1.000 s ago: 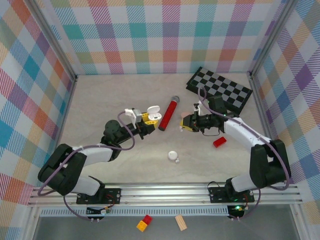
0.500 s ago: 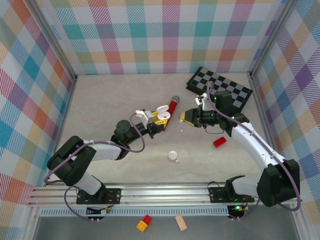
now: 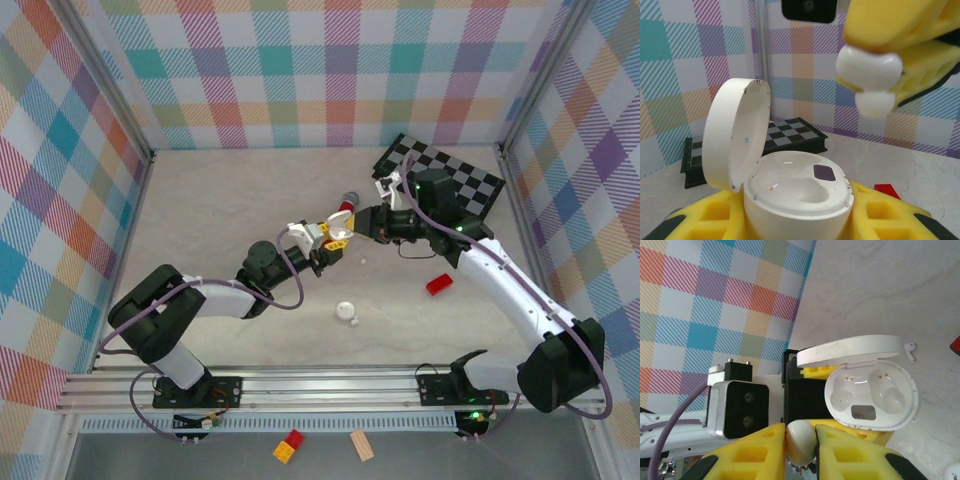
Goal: Insert the wireless bluetooth earbuds into the charging case
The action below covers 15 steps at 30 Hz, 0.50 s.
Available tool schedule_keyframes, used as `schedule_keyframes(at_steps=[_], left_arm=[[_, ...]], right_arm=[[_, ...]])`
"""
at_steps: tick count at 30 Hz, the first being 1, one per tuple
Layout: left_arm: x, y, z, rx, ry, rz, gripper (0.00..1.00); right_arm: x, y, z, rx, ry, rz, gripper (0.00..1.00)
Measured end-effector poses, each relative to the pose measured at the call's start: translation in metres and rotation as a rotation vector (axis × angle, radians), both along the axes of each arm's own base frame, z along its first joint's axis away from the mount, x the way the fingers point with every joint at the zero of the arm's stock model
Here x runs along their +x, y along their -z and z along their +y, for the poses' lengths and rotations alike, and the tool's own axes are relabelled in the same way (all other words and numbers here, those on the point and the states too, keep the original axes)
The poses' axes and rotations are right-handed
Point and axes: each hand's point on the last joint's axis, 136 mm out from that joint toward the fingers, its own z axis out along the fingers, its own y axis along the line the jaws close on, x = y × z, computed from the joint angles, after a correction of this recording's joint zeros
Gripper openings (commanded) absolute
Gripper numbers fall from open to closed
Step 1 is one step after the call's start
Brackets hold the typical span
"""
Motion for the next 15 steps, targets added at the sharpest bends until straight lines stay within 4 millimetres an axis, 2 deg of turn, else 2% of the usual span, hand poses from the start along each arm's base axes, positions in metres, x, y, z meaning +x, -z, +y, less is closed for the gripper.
schedule_keyframes(at_steps=[7, 15], left_arm=[[0.0, -0.002, -0.001, -0.002, 0.003, -0.004, 0.3], [-0.002, -0.001, -0.003, 0.0, 0.015, -0.003, 0.29]], right_arm=[[0.007, 0.012, 0.006, -0.048, 0.016, 0.003, 0.21], [0.013, 0.011, 0.009, -0.073, 0.031, -0.013, 0.21]])
